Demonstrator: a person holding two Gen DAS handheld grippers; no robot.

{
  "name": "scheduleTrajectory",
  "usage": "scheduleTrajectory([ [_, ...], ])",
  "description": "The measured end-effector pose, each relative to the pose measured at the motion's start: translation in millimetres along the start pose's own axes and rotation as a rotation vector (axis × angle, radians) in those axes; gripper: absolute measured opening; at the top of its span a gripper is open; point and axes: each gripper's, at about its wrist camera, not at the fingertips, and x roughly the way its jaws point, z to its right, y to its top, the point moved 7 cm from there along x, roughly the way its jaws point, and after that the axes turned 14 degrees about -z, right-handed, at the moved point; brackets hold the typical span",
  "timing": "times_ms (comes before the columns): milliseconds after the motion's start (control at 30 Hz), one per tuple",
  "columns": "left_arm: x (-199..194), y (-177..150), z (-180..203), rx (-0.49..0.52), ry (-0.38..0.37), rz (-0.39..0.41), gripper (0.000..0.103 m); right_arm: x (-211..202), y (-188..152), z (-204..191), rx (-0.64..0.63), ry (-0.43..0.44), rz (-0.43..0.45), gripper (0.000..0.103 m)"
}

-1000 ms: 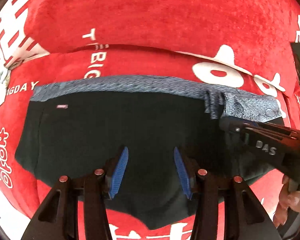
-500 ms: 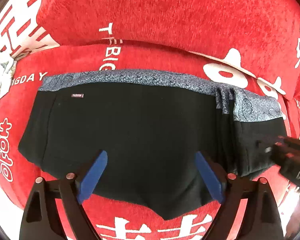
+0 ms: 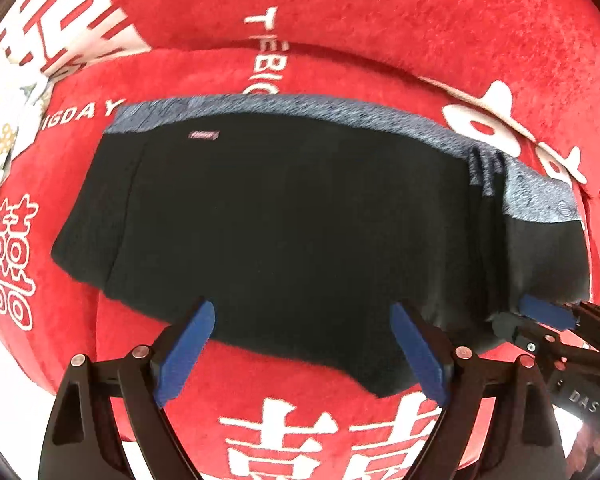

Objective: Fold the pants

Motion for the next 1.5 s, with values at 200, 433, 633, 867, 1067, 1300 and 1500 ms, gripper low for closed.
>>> scheduleTrajectory([
  [200,2.9,-7.0,-20.2,-0.025,-0.003,-0.014,0.091,-1.8,-5.4,-7.4,0.04,0.017,-0.01,0.052],
  [433,8.8,-6.2,-43.1,-0.057,-0.017,-0.025,0.091,5.6,-7.6,-26.5,0.018,-0.006,-0.041,0.052],
  [633,13.1,-9.1,-74.5,-0.126,-0.032,-0.021,0.091,12.7,-3.1,-50.5,-0.016,-0.018,-0.058,0.059],
  [867,23.2,-11.6,-118.8,-0.233,-0.135,-0.042,0.091,24.5,9.7,-73.3,-0.056,-0.034,-0.076,0.059],
  [1067,23.4,-14.0,-145.8,-0.275,-0.227,-0.027,0.091,45.9,12.7,-77.0,-0.056,-0.051,-0.124,0.061],
  [1300,30.2,-7.5,-186.9,-0.384,-0.327,-0.011,0.091,51.4,16.3,-80.7,-0.072,-0.078,-0.138,0.065],
  [1500,44.7,-2.1,-202.0,-0.459,-0.593,-0.002,0.091,54.0,17.5,-83.1,-0.079,-0.08,-0.149,0.066],
])
